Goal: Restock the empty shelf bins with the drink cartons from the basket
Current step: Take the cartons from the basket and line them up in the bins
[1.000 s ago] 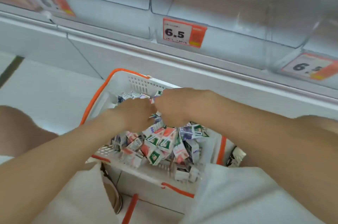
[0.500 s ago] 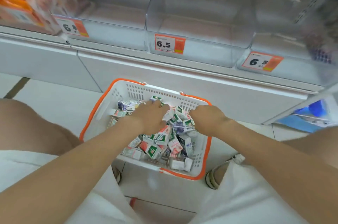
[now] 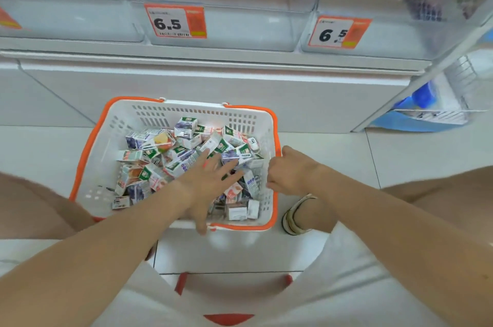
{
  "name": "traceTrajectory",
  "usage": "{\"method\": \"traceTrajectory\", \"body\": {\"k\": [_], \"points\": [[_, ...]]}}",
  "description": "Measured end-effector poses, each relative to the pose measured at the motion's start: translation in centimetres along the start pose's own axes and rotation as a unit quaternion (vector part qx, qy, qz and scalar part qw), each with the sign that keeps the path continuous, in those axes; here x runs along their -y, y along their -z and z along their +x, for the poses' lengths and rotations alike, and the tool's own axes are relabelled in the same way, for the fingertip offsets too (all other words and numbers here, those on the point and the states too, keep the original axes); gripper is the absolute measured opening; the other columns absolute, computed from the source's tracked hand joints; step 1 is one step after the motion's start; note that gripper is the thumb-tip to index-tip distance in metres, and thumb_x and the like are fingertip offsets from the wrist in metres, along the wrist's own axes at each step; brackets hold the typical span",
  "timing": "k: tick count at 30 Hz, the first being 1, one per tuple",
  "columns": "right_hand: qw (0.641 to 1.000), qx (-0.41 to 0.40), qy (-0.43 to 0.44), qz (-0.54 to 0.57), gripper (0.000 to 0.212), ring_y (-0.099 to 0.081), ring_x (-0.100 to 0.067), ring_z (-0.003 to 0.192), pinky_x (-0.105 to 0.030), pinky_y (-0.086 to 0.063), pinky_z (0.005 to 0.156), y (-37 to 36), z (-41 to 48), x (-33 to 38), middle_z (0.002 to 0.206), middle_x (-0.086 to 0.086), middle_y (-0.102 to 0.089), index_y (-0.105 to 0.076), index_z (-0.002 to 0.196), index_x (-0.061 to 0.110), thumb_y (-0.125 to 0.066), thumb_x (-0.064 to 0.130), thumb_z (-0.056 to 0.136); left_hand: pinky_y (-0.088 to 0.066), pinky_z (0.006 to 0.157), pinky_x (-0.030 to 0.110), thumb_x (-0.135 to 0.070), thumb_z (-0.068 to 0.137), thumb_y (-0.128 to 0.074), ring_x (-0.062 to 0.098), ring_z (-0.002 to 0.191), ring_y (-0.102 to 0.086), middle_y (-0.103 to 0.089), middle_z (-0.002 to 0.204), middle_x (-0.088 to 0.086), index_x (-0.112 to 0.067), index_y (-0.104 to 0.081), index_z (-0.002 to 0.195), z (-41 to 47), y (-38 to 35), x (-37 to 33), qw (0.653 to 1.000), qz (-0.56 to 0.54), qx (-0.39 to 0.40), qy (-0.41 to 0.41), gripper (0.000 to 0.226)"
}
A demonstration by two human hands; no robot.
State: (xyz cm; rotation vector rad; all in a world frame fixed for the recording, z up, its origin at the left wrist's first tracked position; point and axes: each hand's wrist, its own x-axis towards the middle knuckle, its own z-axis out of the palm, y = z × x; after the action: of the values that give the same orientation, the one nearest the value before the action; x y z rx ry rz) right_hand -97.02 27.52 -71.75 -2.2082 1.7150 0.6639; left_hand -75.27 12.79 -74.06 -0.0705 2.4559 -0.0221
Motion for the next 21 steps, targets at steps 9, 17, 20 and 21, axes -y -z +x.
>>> {"method": "traceTrajectory", "body": {"k": [9, 17, 20, 21], "points": [[0.984, 0.117, -0.136, -0.016, 0.021, -0.055, -0.023, 0.084, -0.038, -0.035, 0.079, -1.7, -3.1, -4.3, 0.090, -0.002, -0.057, -0.055, 0.085, 0.024, -0.044, 0.032, 0.099, -0.001, 0.122, 0.074, -0.104, 0.058, -0.049, 0.042, 0.161, -0.005, 0.006, 0.176, 0.011, -0.016, 0.003, 0.168, 3.0, 1.8, -3.8, 0.996, -0.027, -0.083, 0.028, 0.150], [0.959, 0.212, -0.185, 0.033, 0.012, -0.059, -0.022, 0.083, -0.035, -0.053, 0.079, 1.3, -3.3, -3.9, 0.095, -0.001, -0.058, -0.053, 0.087, 0.021, -0.051, 0.016, 0.098, -0.051, 0.106, 0.049, -0.060, 0.099, -0.060, 0.030, 0.133, -0.055, -0.051, 0.149, 0.008, -0.020, -0.044, 0.154, 3.1, 3.2, -0.2, 0.976, -0.209, -0.033, 0.048, 0.070], [0.972, 0.168, -0.139, 0.089, 0.015, -0.065, -0.023, 0.088, -0.035, -0.055, 0.071, 5.6, -0.9, -2.5, 0.095, 0.000, -0.059, -0.061, 0.106, 0.016, -0.050, 0.023, 0.100, -0.055, 0.091, 0.044, -0.031, 0.105, -0.058, 0.030, 0.115, -0.062, -0.059, 0.129, 0.008, -0.017, -0.060, 0.132, 3.0, 3.8, 0.8, 0.966, -0.215, -0.097, 0.109, 0.031], [0.977, 0.146, -0.123, 0.097, 0.016, -0.065, -0.024, 0.089, -0.035, -0.055, 0.070, 7.2, 0.0, -2.1, 0.096, -0.001, -0.060, -0.061, 0.109, 0.016, -0.050, 0.024, 0.100, -0.055, 0.086, 0.043, -0.026, 0.104, -0.057, 0.031, 0.112, -0.062, -0.059, 0.125, 0.008, -0.016, -0.062, 0.125, 2.9, 3.9, 1.0, 0.963, -0.208, -0.100, 0.137, 0.024]]}}
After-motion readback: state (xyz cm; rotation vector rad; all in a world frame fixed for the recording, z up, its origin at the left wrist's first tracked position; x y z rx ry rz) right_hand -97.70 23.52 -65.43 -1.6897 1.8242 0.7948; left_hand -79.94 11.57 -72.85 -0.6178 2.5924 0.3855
